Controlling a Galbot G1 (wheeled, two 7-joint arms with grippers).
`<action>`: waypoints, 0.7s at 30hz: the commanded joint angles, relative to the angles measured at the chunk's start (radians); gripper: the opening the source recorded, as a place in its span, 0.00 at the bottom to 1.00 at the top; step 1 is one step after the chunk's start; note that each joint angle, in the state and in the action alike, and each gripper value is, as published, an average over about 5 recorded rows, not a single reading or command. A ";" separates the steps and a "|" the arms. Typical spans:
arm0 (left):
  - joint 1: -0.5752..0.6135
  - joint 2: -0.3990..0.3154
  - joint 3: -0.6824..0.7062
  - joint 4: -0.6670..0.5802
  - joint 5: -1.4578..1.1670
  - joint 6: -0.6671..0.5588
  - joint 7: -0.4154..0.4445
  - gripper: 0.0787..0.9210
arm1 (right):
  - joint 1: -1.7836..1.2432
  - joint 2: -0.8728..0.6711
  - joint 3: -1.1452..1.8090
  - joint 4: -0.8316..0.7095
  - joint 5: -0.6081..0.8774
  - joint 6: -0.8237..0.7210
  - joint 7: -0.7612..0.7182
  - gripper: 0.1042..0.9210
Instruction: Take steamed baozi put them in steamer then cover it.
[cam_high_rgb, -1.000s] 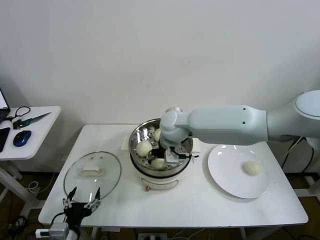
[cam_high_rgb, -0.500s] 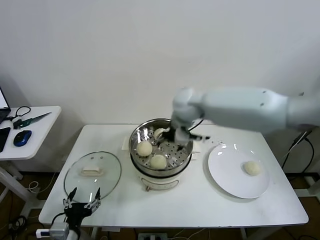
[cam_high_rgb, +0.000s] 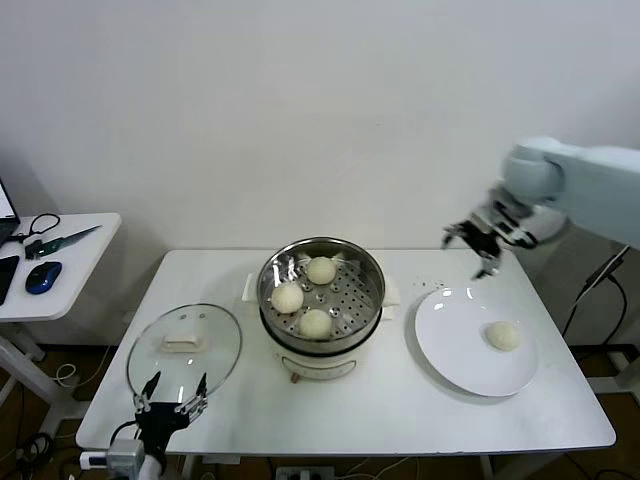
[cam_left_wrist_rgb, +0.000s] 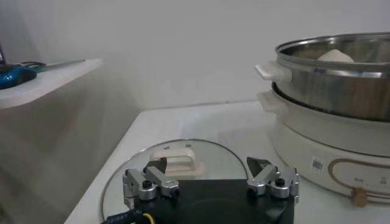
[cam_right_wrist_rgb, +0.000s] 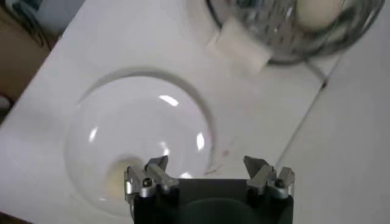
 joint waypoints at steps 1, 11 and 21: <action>-0.001 0.001 0.001 0.001 0.002 0.000 0.001 0.88 | -0.387 -0.244 0.253 -0.101 -0.043 -0.184 0.003 0.88; 0.002 -0.001 0.000 0.002 0.012 0.007 0.002 0.88 | -0.634 -0.151 0.509 -0.254 -0.125 -0.185 0.020 0.88; 0.006 -0.011 0.004 0.000 0.032 0.006 0.002 0.88 | -0.730 -0.027 0.606 -0.383 -0.168 -0.179 0.030 0.88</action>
